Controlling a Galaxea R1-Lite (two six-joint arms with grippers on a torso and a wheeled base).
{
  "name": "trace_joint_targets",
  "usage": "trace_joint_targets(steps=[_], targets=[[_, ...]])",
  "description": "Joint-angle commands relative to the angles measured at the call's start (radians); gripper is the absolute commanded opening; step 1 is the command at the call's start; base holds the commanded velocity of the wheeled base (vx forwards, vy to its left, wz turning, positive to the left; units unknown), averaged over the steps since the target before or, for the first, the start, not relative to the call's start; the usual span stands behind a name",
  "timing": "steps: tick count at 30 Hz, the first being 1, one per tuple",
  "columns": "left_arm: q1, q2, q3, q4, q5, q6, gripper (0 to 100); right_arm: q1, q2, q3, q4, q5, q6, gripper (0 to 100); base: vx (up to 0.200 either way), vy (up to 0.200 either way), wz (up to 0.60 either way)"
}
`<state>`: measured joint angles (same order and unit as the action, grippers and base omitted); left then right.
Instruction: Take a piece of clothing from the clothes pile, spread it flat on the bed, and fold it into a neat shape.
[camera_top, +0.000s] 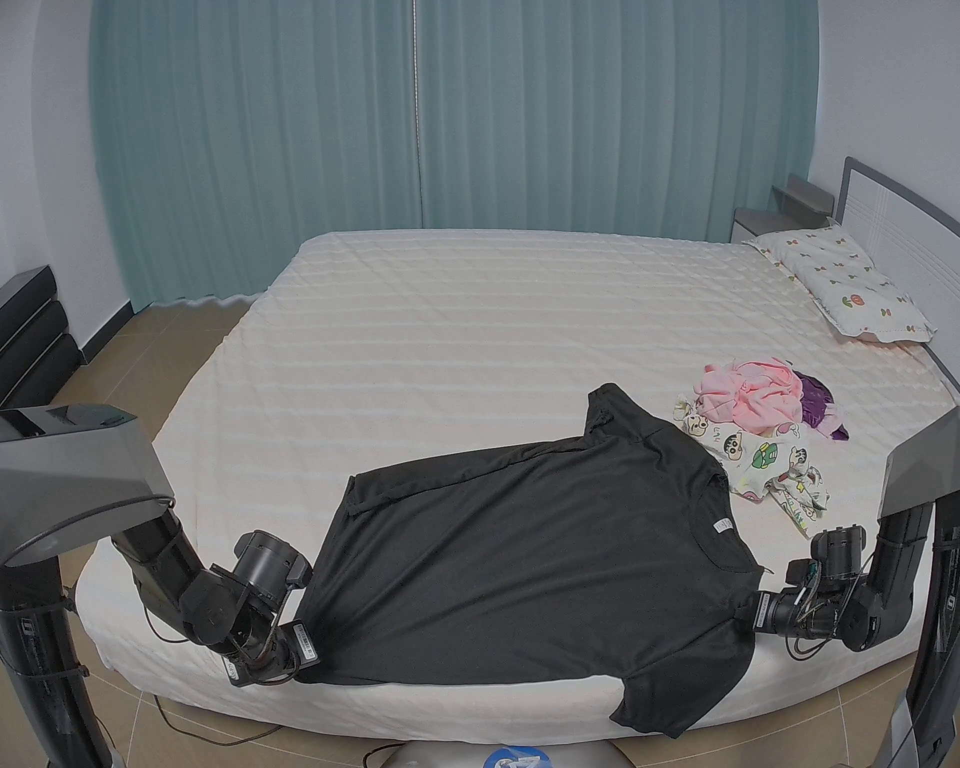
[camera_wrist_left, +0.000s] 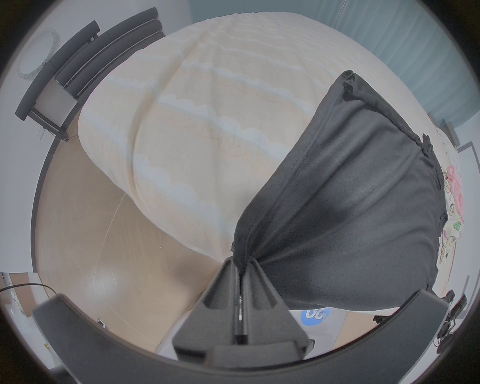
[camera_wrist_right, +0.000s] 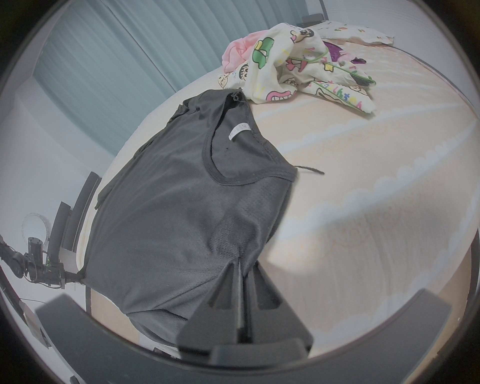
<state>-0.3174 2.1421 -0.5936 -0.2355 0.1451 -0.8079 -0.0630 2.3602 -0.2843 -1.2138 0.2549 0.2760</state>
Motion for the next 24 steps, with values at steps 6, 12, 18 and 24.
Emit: trace_joint_targets(steps=[6,12,18,24], targets=[[-0.009,-0.008,0.029,0.007,0.001,0.003,0,-0.074,-0.041,0.048,-0.001,0.001,-0.018,0,0.0,0.0,0.0],[-0.012,-0.005,0.021,0.005,0.001,0.003,0,-0.074,-0.036,0.051,0.004,0.003,-0.034,0,0.0,0.0,0.0],[-0.012,-0.014,0.017,-0.004,-0.027,-0.004,100,-0.054,-0.025,0.04,-0.01,0.012,-0.027,100,0.0,0.0,0.0],[0.04,-0.108,-0.018,-0.004,-0.121,-0.028,100,-0.031,-0.124,0.05,-0.03,0.015,0.131,100,0.0,0.0,0.0]])
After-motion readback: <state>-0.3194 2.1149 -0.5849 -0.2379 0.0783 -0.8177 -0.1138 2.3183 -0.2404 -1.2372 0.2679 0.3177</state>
